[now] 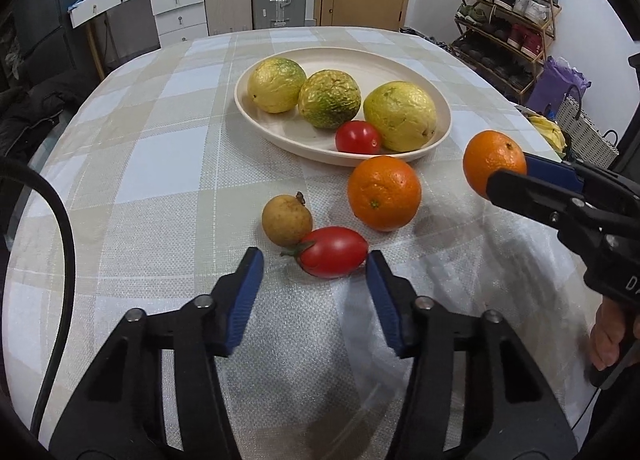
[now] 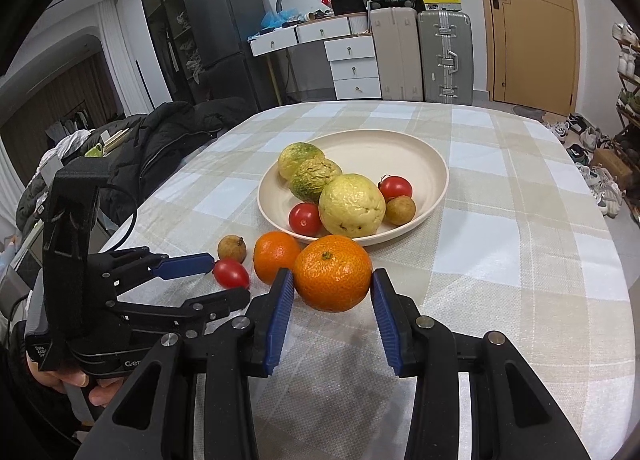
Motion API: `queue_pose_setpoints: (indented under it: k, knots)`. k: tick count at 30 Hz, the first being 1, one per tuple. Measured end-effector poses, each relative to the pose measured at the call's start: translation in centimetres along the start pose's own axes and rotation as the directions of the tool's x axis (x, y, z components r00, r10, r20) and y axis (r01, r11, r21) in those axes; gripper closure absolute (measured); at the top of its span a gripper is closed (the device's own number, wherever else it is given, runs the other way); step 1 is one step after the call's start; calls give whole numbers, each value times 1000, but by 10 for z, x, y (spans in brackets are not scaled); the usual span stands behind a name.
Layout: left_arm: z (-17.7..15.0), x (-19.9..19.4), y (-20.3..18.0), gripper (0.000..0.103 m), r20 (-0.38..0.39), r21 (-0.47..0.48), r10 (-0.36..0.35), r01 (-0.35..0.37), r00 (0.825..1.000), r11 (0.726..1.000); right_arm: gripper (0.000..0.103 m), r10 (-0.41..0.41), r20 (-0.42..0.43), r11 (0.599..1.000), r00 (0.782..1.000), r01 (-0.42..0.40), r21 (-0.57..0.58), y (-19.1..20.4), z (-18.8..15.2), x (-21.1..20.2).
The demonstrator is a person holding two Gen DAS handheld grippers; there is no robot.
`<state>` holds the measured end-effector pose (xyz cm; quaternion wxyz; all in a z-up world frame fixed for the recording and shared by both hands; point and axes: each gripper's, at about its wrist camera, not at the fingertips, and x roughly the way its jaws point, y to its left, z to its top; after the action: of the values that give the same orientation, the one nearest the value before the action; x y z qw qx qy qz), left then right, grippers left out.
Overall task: Organize fruits
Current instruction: 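Grasp the orange mandarin with the right tool while the left tool grasps the elongated red tomato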
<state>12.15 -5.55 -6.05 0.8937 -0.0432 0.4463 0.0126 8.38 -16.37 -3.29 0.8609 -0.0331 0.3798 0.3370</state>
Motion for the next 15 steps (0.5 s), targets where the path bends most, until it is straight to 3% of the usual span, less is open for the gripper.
queue_pose_setpoints:
  k: [6,8,15]
  knots:
    - [-2,-3,3,71,2,4,-23,23,1000,1000,62,-3,5,1000,1000,3,2,-1,1,-1]
    - [-3,-5,5,83,-1,-4,-46,46,999,999,62,-5,6,1000,1000,5,3,-1,1,-2]
    - [-4,-5,10,83,0,-19,-77,77,997,997,62,-6,6,1000,1000,6,3,-2,2,-2]
